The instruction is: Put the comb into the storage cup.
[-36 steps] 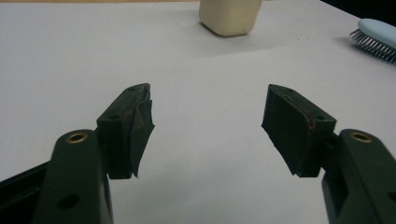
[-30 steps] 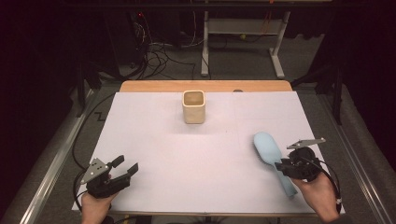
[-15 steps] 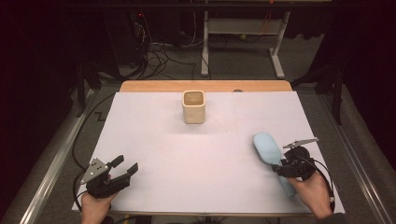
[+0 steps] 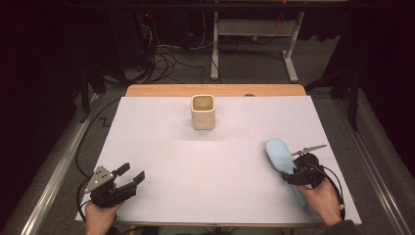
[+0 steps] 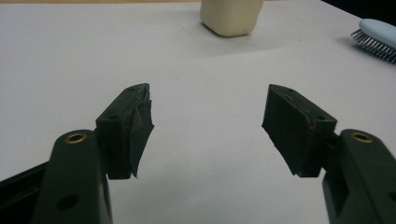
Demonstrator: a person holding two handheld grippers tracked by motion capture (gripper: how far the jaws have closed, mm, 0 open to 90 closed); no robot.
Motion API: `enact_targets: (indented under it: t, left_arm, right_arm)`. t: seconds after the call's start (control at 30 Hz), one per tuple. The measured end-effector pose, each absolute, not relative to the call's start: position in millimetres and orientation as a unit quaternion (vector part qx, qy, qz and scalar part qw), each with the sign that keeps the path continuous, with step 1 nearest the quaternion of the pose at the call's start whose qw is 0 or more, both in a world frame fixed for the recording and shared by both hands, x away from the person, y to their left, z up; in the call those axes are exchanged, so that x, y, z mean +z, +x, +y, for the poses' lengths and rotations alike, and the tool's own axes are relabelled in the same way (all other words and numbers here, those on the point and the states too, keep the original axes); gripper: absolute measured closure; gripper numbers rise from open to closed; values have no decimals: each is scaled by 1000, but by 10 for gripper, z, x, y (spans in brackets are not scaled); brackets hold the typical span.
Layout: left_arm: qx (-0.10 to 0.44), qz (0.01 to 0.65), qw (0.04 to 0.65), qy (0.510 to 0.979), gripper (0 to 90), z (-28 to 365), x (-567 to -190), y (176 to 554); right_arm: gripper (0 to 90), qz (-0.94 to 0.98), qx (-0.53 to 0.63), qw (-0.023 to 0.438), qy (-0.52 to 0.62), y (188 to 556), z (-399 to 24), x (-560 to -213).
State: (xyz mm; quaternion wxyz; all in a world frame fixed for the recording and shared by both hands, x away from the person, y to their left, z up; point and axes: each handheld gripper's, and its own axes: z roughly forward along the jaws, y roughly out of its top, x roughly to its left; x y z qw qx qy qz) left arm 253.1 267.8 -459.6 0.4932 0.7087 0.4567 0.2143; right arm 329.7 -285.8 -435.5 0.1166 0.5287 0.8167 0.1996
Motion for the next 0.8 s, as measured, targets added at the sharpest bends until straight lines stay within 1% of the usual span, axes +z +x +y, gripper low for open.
enact_targets:
  t: [0.1, 0.37, 0.5, 0.8]
  left_arm:
    - [214, 457, 494, 708, 333, 2677, -4596, 2531]
    - [214, 456, 493, 709, 333, 2677, -4596, 2530]
    - [214, 456, 493, 710, 333, 2673, -4596, 2529]
    - [215, 455, 494, 709, 335, 2675, -4596, 2527]
  right_arm:
    - [544, 819, 193, 114, 528, 3313, -2842, -4368]
    - [600, 826, 174, 125, 521, 3324, -2816, -4373]
    - [652, 835, 163, 133, 508, 3317, -2782, -4369]
    - [700, 841, 160, 125, 501, 3332, -2768, -4359]
